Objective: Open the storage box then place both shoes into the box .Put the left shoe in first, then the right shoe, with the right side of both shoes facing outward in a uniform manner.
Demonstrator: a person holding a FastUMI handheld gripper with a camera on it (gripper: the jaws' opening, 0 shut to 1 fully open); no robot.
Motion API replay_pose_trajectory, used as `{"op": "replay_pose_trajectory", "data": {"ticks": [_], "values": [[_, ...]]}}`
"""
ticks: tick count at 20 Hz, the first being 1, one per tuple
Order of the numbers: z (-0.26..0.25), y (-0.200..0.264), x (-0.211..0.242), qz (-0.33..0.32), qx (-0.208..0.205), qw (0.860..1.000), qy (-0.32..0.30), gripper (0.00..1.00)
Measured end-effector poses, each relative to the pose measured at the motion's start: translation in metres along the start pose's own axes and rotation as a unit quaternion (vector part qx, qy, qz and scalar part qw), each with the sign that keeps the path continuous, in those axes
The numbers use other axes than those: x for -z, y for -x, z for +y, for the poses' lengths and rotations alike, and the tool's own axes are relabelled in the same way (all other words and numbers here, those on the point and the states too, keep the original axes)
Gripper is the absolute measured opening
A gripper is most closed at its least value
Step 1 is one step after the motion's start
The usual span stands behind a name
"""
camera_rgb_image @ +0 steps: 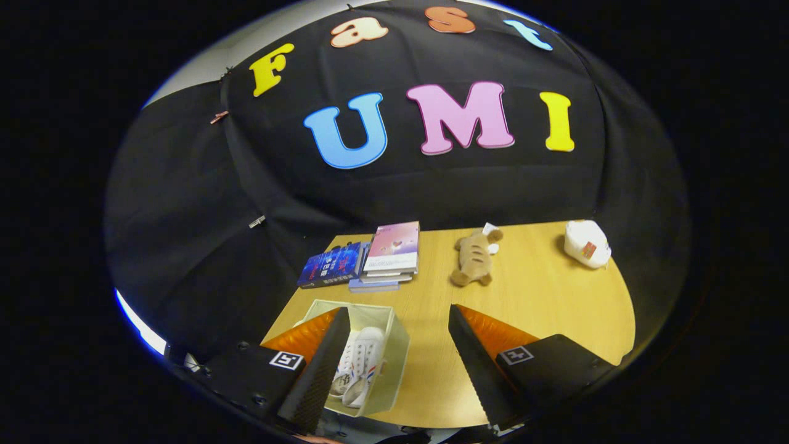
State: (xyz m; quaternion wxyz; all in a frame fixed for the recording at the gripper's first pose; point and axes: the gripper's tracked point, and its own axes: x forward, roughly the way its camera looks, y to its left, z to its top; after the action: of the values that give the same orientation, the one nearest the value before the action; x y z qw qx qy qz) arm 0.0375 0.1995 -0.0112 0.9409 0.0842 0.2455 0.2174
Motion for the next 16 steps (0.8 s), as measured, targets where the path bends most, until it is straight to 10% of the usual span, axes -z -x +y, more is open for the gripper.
{"op": "replay_pose_trajectory", "data": {"ticks": [10,16], "values": [[-0.079,0.082,-0.123,-0.237,0.049,0.964,0.109,0.98],[-0.118,0.099,-0.108,-0.236,0.035,0.964,0.114,0.97]]}}
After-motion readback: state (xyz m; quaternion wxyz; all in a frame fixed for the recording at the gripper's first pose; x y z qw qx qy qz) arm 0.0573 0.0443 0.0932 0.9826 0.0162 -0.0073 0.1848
